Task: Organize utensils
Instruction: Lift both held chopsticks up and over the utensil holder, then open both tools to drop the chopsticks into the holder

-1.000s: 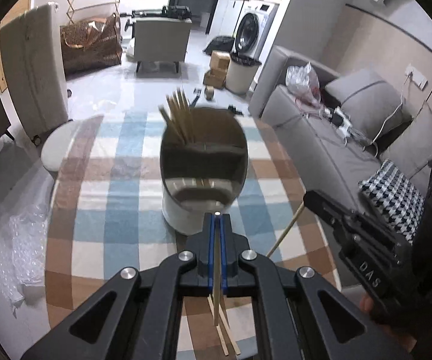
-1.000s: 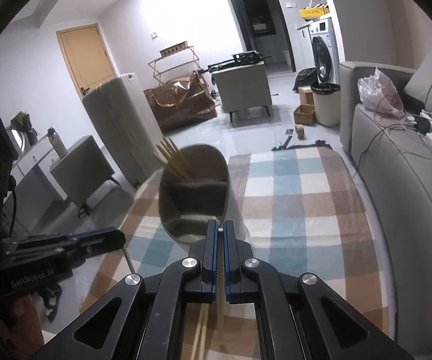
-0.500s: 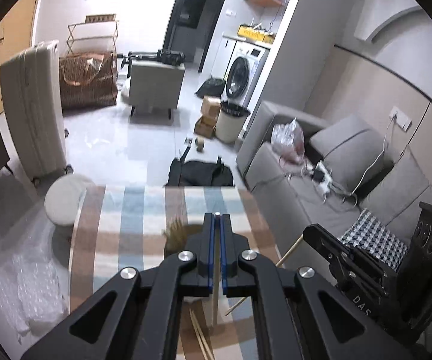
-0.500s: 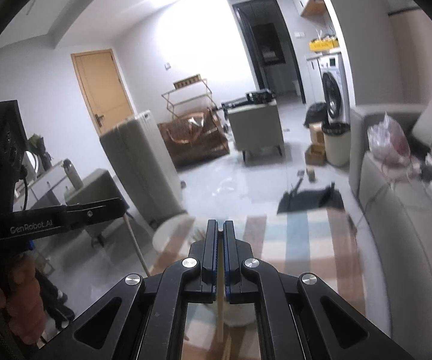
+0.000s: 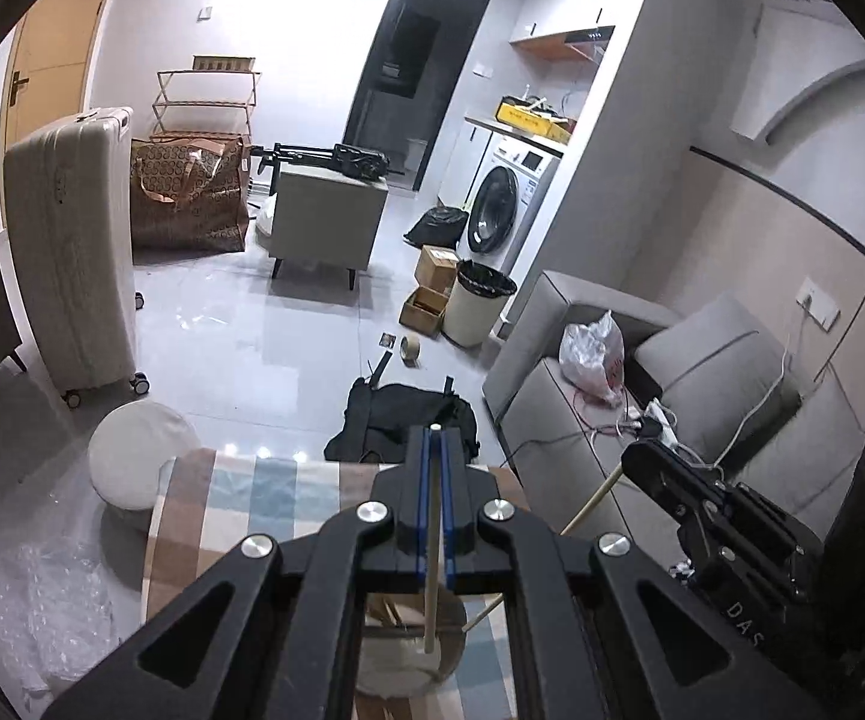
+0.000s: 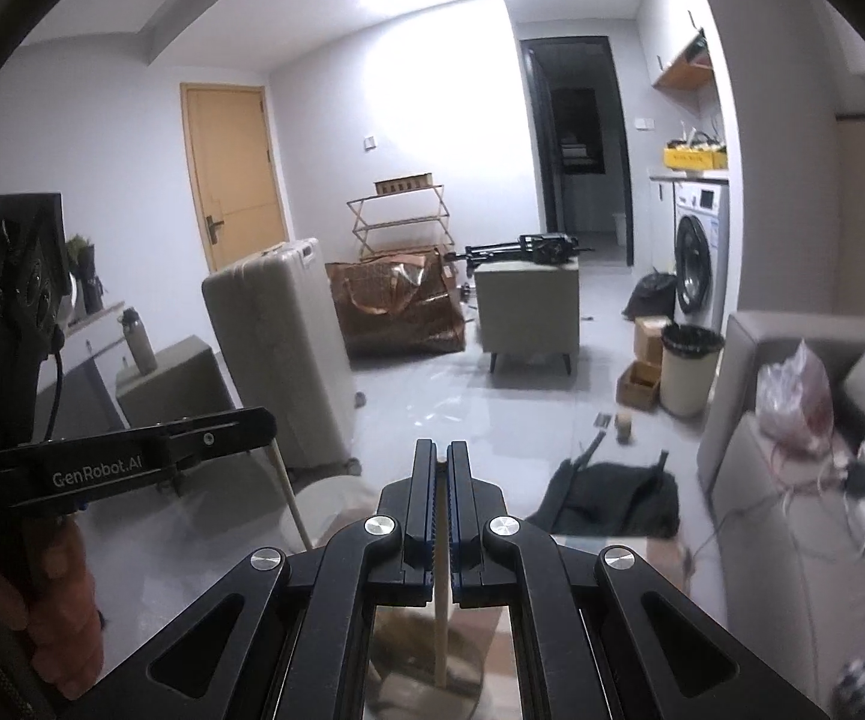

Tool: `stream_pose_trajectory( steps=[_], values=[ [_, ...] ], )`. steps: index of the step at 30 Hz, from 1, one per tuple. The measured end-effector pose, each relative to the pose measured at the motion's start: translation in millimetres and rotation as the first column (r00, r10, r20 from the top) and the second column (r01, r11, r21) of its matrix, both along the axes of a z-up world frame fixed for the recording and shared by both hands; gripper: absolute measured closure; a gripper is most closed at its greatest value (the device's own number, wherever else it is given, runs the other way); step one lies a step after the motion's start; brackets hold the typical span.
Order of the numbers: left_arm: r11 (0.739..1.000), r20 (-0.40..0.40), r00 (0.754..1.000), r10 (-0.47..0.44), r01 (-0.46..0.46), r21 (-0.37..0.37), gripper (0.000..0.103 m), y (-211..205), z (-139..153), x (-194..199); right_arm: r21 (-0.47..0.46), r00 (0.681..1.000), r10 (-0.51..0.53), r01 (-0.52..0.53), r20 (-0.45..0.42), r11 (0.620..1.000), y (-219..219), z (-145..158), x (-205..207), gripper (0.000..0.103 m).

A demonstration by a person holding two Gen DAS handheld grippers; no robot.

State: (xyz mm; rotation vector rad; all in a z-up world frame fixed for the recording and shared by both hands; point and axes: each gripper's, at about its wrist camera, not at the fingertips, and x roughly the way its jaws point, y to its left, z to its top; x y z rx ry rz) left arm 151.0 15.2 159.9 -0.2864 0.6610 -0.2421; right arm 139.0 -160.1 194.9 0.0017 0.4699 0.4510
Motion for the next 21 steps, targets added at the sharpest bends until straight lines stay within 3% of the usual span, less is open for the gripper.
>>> stream_pose_trajectory(
  steps=[10,14,21],
  values=[
    [0.998,-0.012,0.999,0.038,-0.038,-0.045,0.103,10,-36,18,-0.053,1.0,0.021,-0.022,-0.014,0.998,14,-34,30,0.101],
    [0.996,0.012,1.0,0.019,-0.018,-0.085,0.103,12,-43,17,-0.079,0.999,0.031,-0.032,-0.015,0.996,21,-46,33,0.101],
    [0.996,0.02,0.999,0.03,-0.028,-0.09,0.103,13,-50,17,-0.131,0.999,0.039,-0.042,-0.029,0.99,27,-70,35,0.101]
  ],
)
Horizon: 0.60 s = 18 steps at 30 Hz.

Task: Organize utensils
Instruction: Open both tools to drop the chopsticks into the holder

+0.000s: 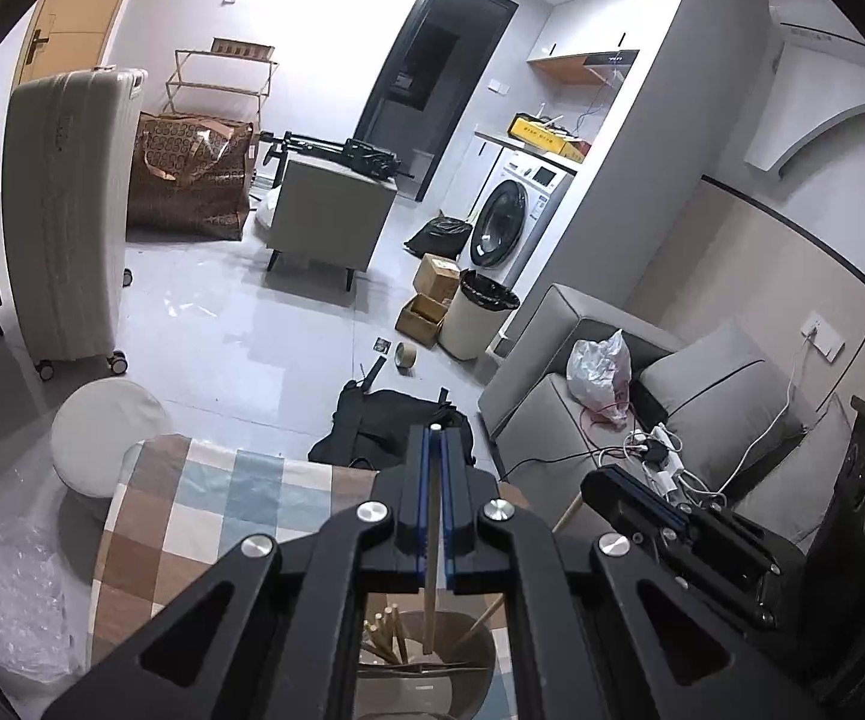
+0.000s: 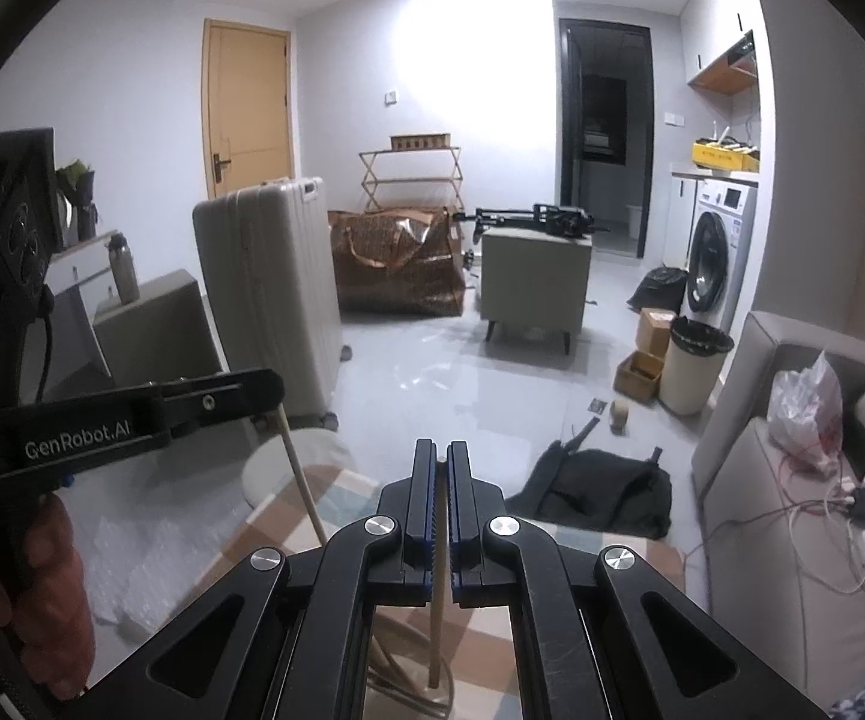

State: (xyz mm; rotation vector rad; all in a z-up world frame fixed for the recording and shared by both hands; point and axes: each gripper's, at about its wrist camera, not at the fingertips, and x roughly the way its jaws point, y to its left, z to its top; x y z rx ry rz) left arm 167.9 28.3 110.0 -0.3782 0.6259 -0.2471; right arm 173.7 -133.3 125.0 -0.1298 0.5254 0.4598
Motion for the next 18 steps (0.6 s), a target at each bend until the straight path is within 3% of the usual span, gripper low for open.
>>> stream_pose_trajectory(
  steps=[6,10,14,18],
  values=[
    [1.0,-0.026,1.0,0.0,0.0,-0.016,0.103,1,-15,-2,-0.011,1.0,0.006,-0.006,-0.031,1.0,2,-14,3,0.101],
    [1.0,-0.045,0.999,-0.009,0.009,0.014,0.103,-3,-26,-4,-0.017,0.998,0.02,-0.021,-0.065,1.0,5,-23,5,0.101],
    [0.999,-0.094,0.995,-0.045,0.044,-0.022,0.103,0,-32,-2,-0.023,0.994,0.031,-0.033,-0.107,0.999,8,-34,6,0.099],
    [0.999,-0.148,0.988,-0.051,0.051,-0.003,0.099,1,-36,2,0.015,0.984,0.03,-0.027,-0.175,1.0,4,-45,10,0.094]
  ],
)
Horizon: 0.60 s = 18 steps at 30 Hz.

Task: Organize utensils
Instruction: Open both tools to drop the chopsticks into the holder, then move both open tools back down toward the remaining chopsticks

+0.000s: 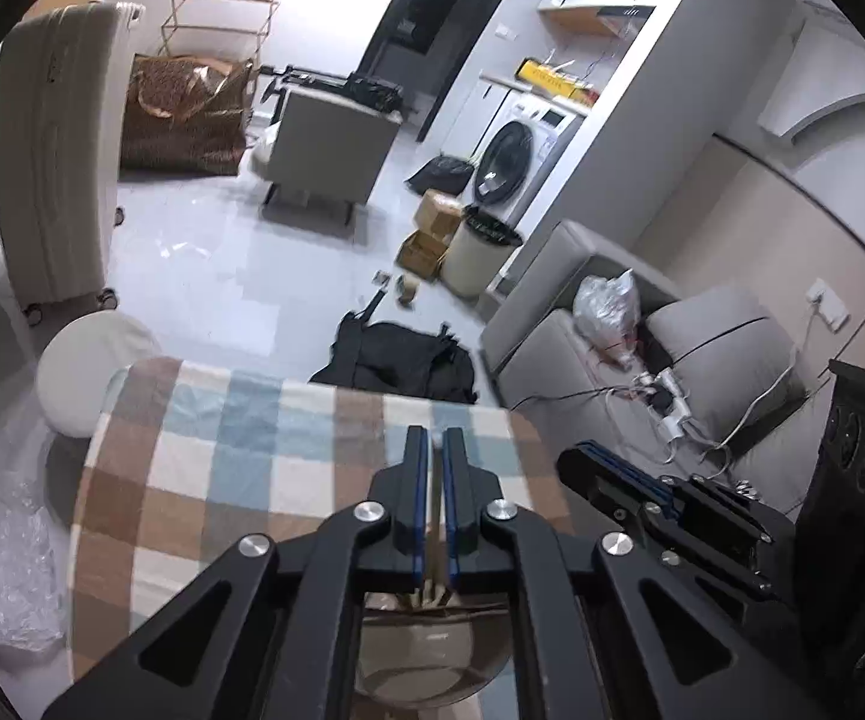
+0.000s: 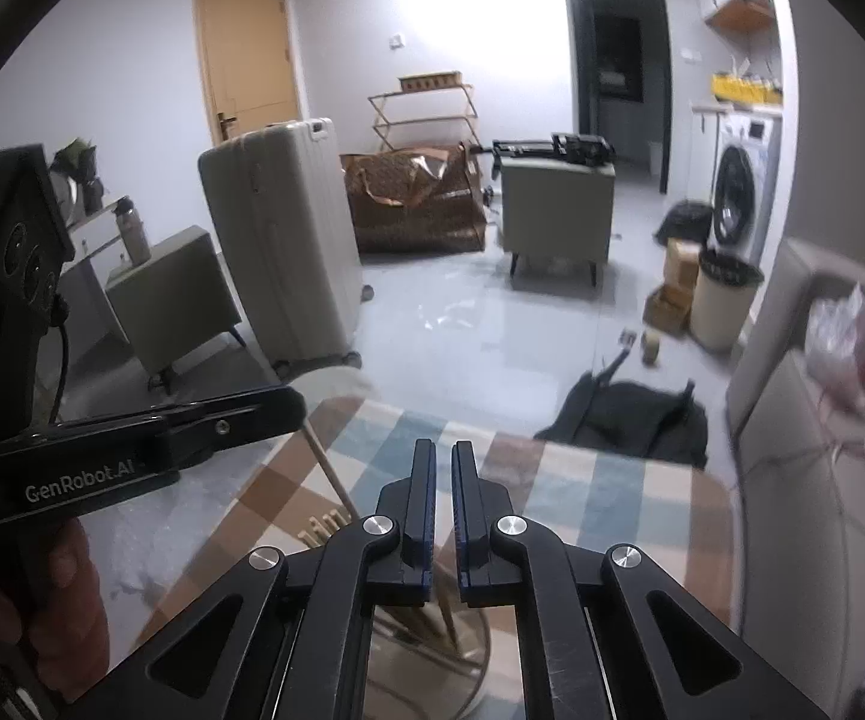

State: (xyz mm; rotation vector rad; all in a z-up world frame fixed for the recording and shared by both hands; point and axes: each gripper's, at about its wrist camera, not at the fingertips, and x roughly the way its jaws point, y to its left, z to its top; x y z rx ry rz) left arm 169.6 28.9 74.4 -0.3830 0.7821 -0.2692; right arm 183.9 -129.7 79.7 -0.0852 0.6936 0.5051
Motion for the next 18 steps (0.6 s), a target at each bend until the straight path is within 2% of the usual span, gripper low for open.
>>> stream_pose_trajectory(
  steps=[2,3,8,10,12,14,18],
  values=[
    [1.0,-0.037,0.999,0.012,-0.012,0.0,0.082,5,-1,0,0.047,0.999,-0.011,0.013,-0.043,0.999,-7,-4,3,0.078],
    [1.0,-0.043,0.999,0.019,-0.019,-0.003,0.08,7,-3,0,0.071,0.998,-0.026,0.03,-0.052,0.997,-13,-5,2,0.075],
    [0.992,-0.035,0.993,0.117,-0.116,0.044,0.046,20,4,-17,0.123,0.993,-0.09,0.099,-0.072,0.987,-36,-6,-6,0.074],
    [0.986,-0.02,0.988,0.15,-0.149,0.071,0.04,22,7,-23,0.131,0.991,-0.106,0.116,-0.078,0.985,-41,-5,-11,0.074],
    [0.978,0.004,0.984,0.177,-0.176,0.11,0.038,21,15,-34,0.15,0.989,-0.121,0.132,-0.08,0.98,-47,-3,-18,0.071],
    [0.972,0.02,0.983,0.184,-0.185,0.145,0.034,18,19,-39,0.164,0.988,-0.134,0.145,-0.073,0.976,-51,1,-27,0.064],
    [0.958,0.051,0.981,0.189,-0.196,0.208,0.028,10,30,-52,0.195,0.988,-0.147,0.155,-0.053,0.969,-59,11,-44,0.059]
  ],
)
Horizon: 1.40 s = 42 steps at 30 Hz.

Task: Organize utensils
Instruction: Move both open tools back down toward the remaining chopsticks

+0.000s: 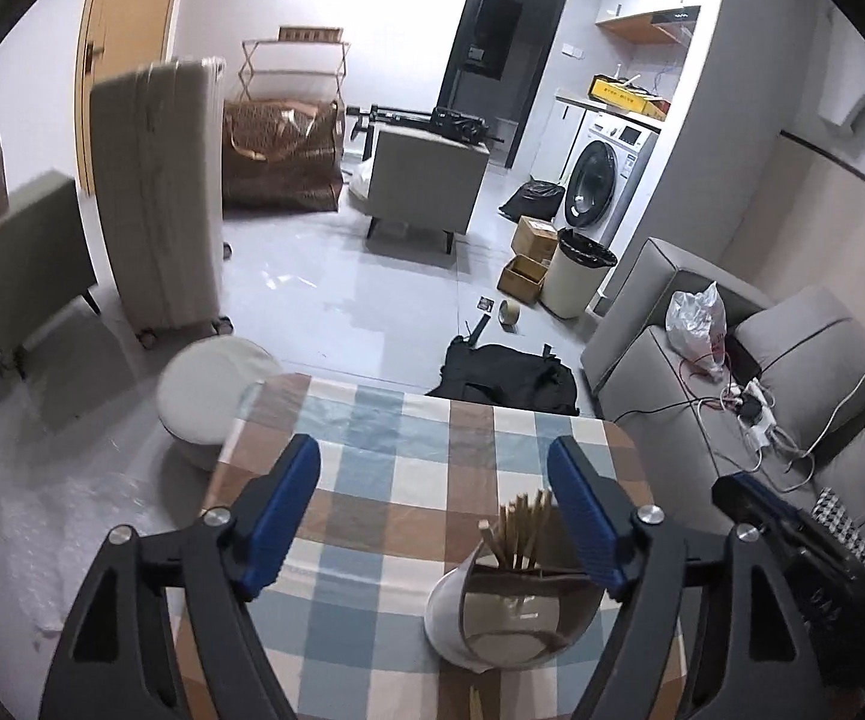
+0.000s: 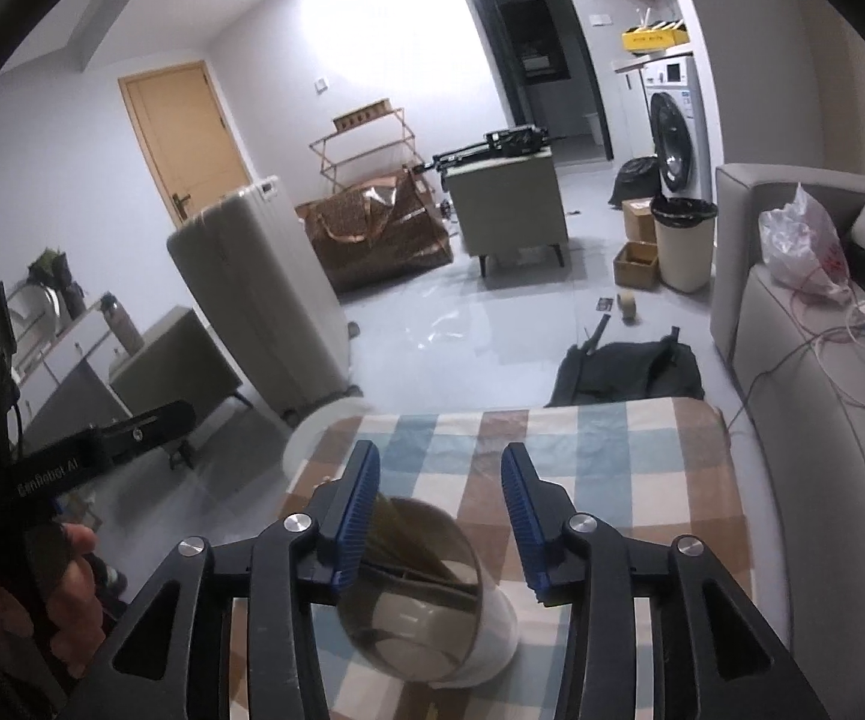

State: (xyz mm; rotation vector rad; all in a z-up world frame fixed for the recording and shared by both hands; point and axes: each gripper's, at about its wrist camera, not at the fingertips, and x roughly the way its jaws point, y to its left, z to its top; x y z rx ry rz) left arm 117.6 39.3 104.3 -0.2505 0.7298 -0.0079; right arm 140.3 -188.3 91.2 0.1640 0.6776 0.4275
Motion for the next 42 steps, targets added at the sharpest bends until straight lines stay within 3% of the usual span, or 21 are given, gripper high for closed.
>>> stream_pose_trajectory(
  steps=[5,13,17,21,26,37,42],
  values=[
    [0.996,0.019,0.999,-0.025,0.024,0.088,0.025,-15,15,-18,0.032,0.997,-0.023,0.021,0.067,0.999,-8,18,-27,0.041],
    [0.992,0.083,0.996,-0.014,0.003,0.127,0.013,-25,15,-51,0.061,0.988,-0.058,0.05,0.144,0.997,-18,26,-78,0.029],
    [0.987,0.114,0.993,0.007,-0.026,0.16,0.004,-27,4,-64,0.063,0.984,-0.078,0.069,0.16,0.996,-21,16,-100,0.021],
    [0.987,0.08,0.997,0.018,-0.031,0.159,0.004,-29,-11,-68,0.047,0.988,-0.07,0.064,0.137,0.997,-20,-2,-113,0.019],
    [0.985,0.073,0.996,0.044,-0.055,0.16,0.004,-30,-35,-79,0.019,0.992,-0.06,0.059,0.108,0.998,-18,-26,-124,0.007],
    [0.984,0.003,0.999,0.037,-0.037,0.172,0.004,-33,-77,-82,-0.066,1.0,-0.013,0.014,0.021,0.998,-11,-85,-124,0.005],
    [0.986,-0.045,0.998,0.047,-0.039,0.164,0.004,-31,-90,-78,-0.089,0.999,-0.001,-0.003,-0.044,0.996,-7,-101,-115,0.01]
  ],
)
